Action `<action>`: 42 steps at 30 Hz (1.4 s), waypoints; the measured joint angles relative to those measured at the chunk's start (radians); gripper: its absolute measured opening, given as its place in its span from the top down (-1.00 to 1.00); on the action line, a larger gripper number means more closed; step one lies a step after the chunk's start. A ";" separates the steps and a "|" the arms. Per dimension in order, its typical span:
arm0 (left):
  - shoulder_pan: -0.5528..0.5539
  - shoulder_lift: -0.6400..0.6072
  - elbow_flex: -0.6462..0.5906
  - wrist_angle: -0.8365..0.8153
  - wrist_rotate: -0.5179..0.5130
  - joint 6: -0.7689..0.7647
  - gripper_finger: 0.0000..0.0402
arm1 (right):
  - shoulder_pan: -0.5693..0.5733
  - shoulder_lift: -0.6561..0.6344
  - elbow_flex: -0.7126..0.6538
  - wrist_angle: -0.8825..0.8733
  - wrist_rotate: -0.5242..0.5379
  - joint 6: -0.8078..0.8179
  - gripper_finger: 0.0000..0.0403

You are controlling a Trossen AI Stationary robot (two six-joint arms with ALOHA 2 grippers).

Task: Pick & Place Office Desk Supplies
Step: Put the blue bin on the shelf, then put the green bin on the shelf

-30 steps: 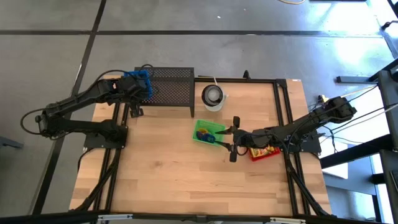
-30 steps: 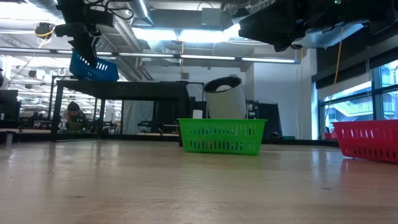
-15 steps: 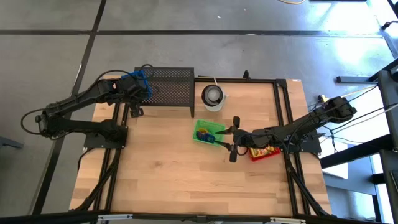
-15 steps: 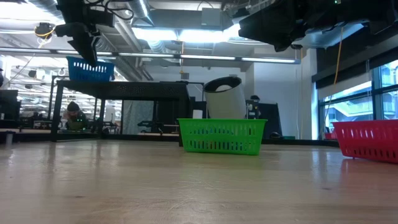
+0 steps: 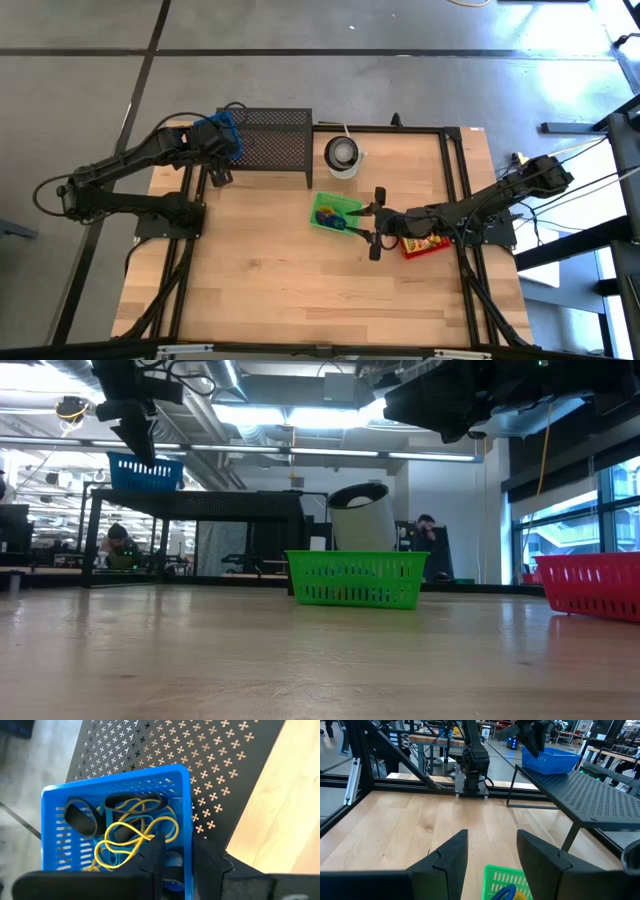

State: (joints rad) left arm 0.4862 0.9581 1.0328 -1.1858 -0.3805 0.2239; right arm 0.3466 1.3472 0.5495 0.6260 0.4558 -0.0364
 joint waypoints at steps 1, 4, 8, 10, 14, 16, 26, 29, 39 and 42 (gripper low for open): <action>0.000 0.000 0.000 0.000 0.000 -0.015 0.59 | 0.000 0.000 0.000 0.000 0.000 0.000 0.16; 0.000 -0.001 0.000 0.000 -0.001 -0.063 0.57 | 0.000 0.000 0.000 -0.001 0.000 0.000 0.16; 0.000 -0.002 0.000 0.000 0.019 -0.118 0.52 | 0.000 0.000 0.000 -0.001 0.000 0.001 0.16; 0.000 -0.002 0.000 0.000 0.026 -0.140 0.47 | 0.000 0.000 0.000 -0.001 0.000 0.001 0.16; 0.000 -0.002 0.000 0.004 0.025 -0.166 0.36 | 0.000 0.000 0.000 -0.001 0.000 0.002 0.16; 0.000 -0.002 0.000 0.005 0.025 -0.175 0.31 | 0.000 0.000 0.000 -0.001 -0.001 0.002 0.16; 0.000 -0.003 0.060 0.003 0.017 -0.179 0.17 | 0.000 0.000 0.000 -0.001 -0.001 0.002 0.16; 0.000 -0.003 0.110 0.003 0.018 -0.204 0.17 | 0.000 0.000 0.000 -0.001 -0.001 0.002 0.16; -0.066 0.010 0.161 0.187 0.334 -0.378 0.18 | 0.000 0.000 0.000 0.000 -0.001 0.002 0.16; -0.150 0.043 0.161 0.281 0.382 -0.380 0.17 | 0.000 0.000 0.000 0.000 -0.001 0.003 0.16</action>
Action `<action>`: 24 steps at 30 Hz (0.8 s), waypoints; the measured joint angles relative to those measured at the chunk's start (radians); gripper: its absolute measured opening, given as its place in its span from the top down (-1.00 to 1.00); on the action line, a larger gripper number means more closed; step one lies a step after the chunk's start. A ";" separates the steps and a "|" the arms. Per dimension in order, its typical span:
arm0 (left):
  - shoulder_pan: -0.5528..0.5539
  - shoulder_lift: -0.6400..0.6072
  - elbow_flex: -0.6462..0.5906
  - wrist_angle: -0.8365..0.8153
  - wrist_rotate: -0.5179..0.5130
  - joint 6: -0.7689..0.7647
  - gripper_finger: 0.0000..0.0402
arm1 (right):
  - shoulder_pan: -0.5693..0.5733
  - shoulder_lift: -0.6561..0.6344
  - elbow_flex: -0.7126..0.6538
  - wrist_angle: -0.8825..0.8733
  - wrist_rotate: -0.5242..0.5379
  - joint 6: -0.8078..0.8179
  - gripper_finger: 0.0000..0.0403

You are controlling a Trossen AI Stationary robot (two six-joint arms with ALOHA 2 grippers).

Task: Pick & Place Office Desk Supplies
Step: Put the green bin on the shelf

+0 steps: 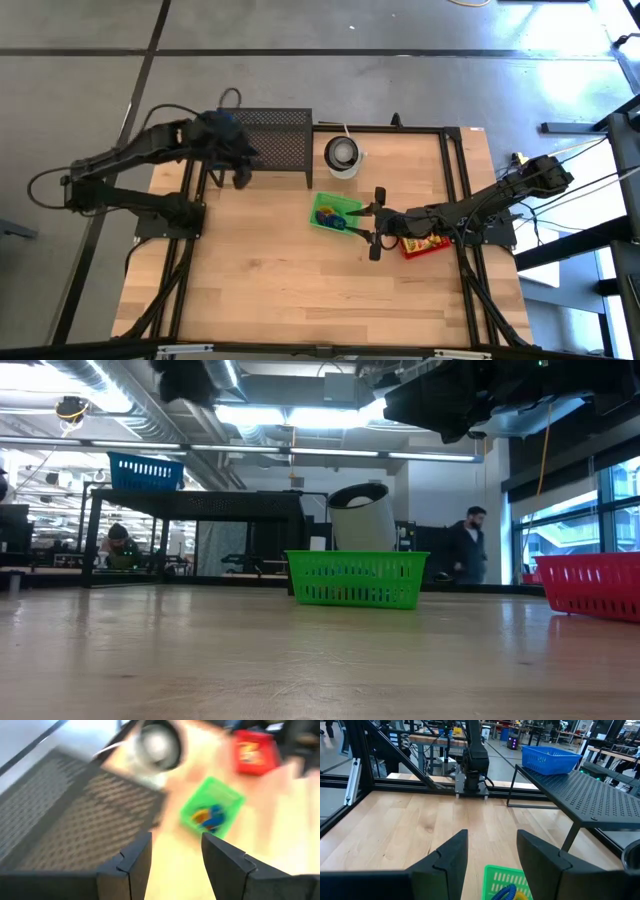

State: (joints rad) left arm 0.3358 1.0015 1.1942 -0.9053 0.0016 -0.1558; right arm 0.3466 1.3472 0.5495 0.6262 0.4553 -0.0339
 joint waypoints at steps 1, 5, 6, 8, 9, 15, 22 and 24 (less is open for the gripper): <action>-0.032 0.014 0.000 0.032 0.002 0.000 0.17 | 0.000 0.000 0.000 0.000 0.000 0.003 0.16; -0.172 0.091 0.000 0.156 0.001 0.033 0.18 | 0.000 0.000 0.000 0.000 0.000 0.012 0.16; -0.207 0.115 0.000 0.183 0.001 0.047 0.18 | 0.000 0.000 0.000 0.000 0.000 0.012 0.16; -0.273 0.166 0.000 0.221 0.001 0.080 0.17 | 0.000 0.000 0.000 0.000 0.000 0.013 0.16; -0.302 0.193 0.000 0.235 -0.001 0.105 0.16 | 0.000 0.000 0.000 0.000 0.000 0.015 0.16; -0.441 0.382 0.000 0.233 -0.071 0.226 0.15 | 0.000 -0.019 0.000 0.011 -0.003 0.082 0.16; -0.508 0.627 0.000 0.298 -0.170 0.338 0.20 | 0.002 -0.048 0.000 0.008 -0.003 0.098 0.16; -0.515 0.693 0.000 0.341 -0.211 0.386 0.22 | 0.002 -0.048 0.000 0.002 -0.003 0.098 0.16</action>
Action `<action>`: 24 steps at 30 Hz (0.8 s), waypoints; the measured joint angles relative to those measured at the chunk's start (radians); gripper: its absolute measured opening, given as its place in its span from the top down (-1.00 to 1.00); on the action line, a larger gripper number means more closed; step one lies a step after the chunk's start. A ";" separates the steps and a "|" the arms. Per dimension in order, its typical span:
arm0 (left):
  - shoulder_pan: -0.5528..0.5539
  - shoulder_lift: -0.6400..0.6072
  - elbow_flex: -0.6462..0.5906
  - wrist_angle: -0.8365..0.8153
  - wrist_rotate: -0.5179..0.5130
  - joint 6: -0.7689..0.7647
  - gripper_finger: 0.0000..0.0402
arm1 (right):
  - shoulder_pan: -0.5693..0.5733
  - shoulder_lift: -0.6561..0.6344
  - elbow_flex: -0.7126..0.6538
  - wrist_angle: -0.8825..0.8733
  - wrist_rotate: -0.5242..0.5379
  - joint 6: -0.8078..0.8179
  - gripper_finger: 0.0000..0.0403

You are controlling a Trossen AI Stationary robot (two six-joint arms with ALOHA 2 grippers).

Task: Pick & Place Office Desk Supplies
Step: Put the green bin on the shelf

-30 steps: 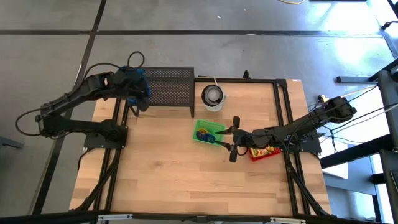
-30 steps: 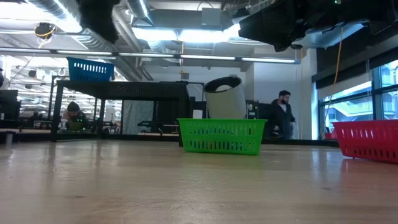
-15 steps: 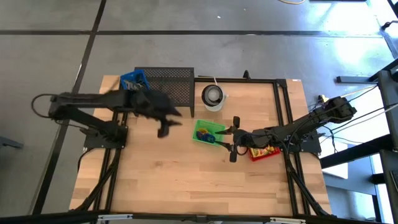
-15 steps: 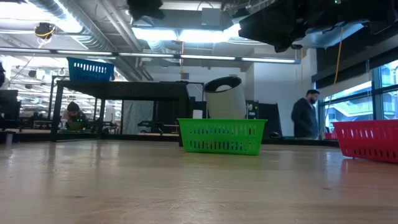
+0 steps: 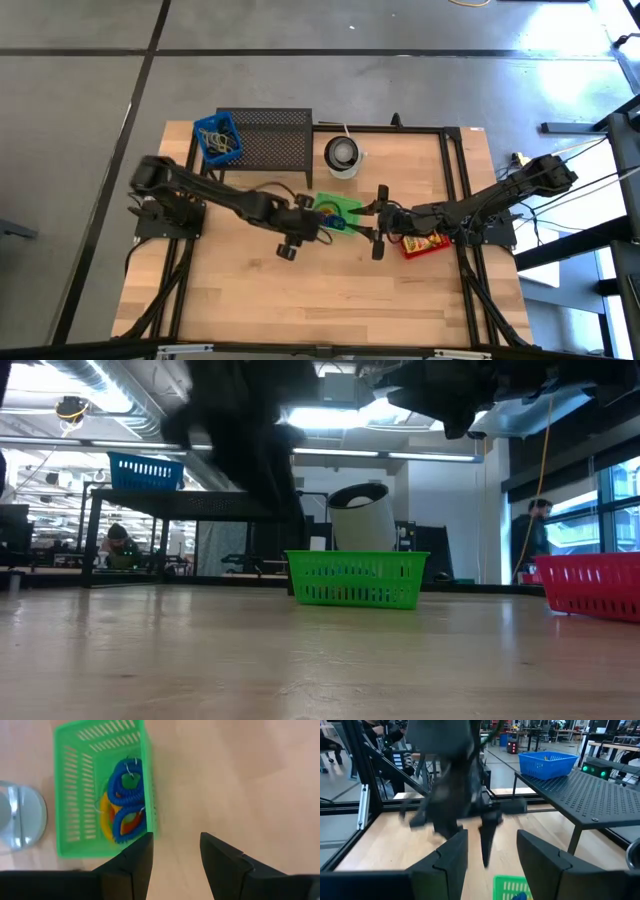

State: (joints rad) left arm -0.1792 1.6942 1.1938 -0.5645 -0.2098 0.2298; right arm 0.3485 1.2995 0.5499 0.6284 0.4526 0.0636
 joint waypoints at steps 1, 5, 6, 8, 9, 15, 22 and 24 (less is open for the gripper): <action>-0.003 0.028 0.000 0.021 -0.027 0.024 0.23 | 0.000 0.000 0.000 -0.006 0.000 0.000 0.16; -0.010 0.106 0.000 0.096 -0.169 0.083 0.28 | 0.000 0.000 0.000 -0.015 0.000 0.000 0.16; -0.010 0.117 0.000 0.111 -0.203 0.091 0.30 | 0.000 0.000 0.000 -0.017 0.000 0.000 0.16; -0.010 0.130 0.000 0.127 -0.240 0.095 0.32 | 0.000 0.000 0.000 -0.025 0.000 -0.010 0.16; -0.010 0.135 0.000 0.129 -0.236 0.088 0.33 | 0.000 0.000 0.000 -0.026 0.000 -0.020 0.16; 0.013 0.167 0.000 0.157 -0.060 0.023 0.39 | 0.000 0.000 0.000 -0.032 0.002 -0.027 0.16; 0.031 0.179 0.000 0.210 -0.109 0.019 0.46 | 0.000 0.000 0.000 -0.032 0.004 -0.027 0.16; 0.032 0.179 0.000 0.210 -0.109 0.019 0.51 | 0.000 0.000 0.000 -0.032 0.004 -0.027 0.16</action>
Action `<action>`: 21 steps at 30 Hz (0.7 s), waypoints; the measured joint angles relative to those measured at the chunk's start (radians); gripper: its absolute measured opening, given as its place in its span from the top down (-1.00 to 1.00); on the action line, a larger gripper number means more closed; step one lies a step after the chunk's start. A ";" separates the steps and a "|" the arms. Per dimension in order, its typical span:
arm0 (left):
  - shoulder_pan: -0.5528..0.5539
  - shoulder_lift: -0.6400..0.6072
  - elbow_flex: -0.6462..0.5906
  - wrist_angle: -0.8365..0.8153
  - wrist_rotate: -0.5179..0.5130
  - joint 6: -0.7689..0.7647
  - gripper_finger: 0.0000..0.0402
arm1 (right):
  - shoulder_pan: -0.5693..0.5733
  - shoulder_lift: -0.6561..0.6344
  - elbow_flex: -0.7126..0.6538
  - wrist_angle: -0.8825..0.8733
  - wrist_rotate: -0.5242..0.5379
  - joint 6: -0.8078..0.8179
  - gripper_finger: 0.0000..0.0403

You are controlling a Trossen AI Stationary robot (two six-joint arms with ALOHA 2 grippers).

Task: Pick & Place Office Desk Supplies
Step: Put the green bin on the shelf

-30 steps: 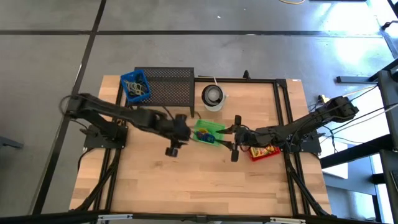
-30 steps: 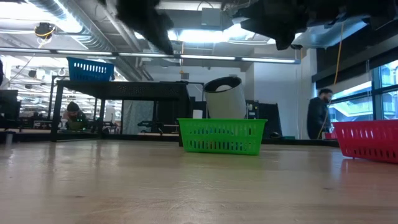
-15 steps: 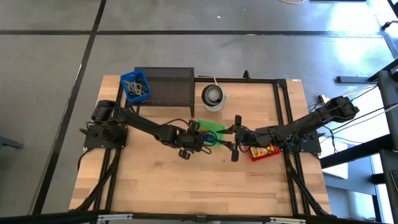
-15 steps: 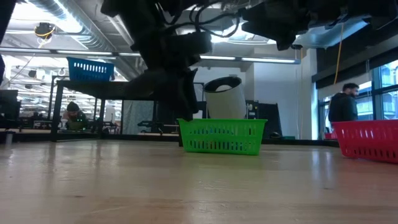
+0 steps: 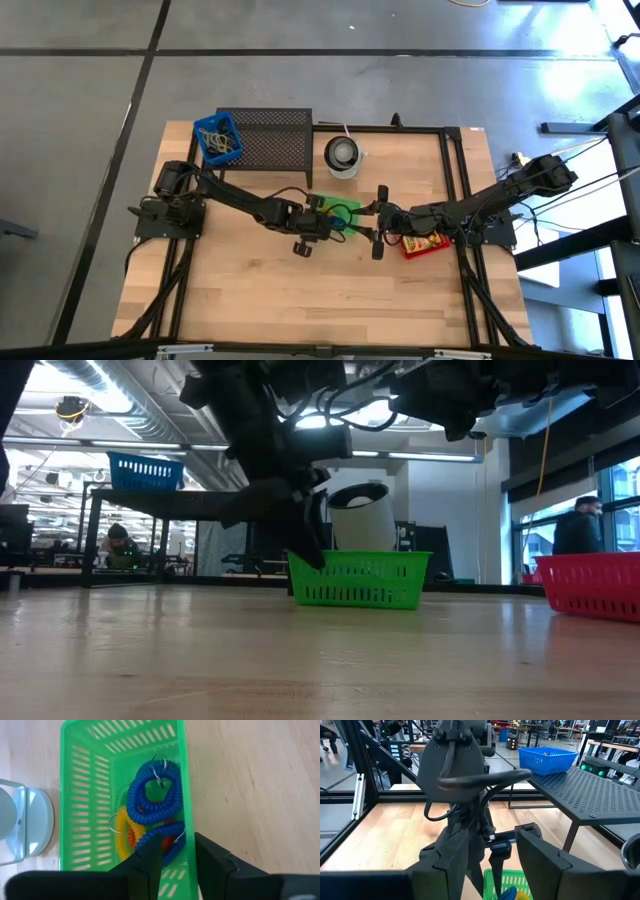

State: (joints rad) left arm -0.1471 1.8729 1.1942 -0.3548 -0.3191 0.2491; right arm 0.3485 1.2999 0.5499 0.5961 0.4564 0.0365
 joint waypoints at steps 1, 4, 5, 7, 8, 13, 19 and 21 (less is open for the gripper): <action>-0.001 0.000 0.000 -0.001 0.000 0.001 0.55 | 0.000 0.000 0.000 0.000 0.000 0.000 0.16; -0.002 0.000 0.000 -0.013 0.040 0.021 0.69 | 0.000 0.000 0.000 0.000 0.000 0.000 0.16; -0.002 0.000 0.000 -0.012 0.058 0.025 0.74 | 0.000 0.000 0.000 0.000 0.000 0.000 0.16; -0.002 0.000 0.000 -0.007 0.095 0.024 0.85 | 0.000 0.000 0.000 0.000 0.000 0.000 0.16; -0.002 0.000 0.000 -0.008 0.110 0.024 0.90 | 0.000 0.000 0.000 0.000 0.000 0.000 0.16; -0.004 -0.002 0.000 -0.015 0.138 0.037 0.94 | 0.000 0.000 0.000 -0.001 0.000 -0.001 0.16; -0.036 -0.021 0.001 -0.136 0.135 0.162 0.94 | 0.000 0.000 0.000 -0.003 0.000 -0.002 0.16; -0.049 -0.036 0.001 -0.215 0.136 0.189 0.95 | 0.000 0.000 0.000 -0.006 0.000 -0.002 0.16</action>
State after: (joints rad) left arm -0.1959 1.8368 1.1950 -0.5699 -0.1830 0.4385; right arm 0.3485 1.3003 0.5499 0.5900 0.4561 0.0341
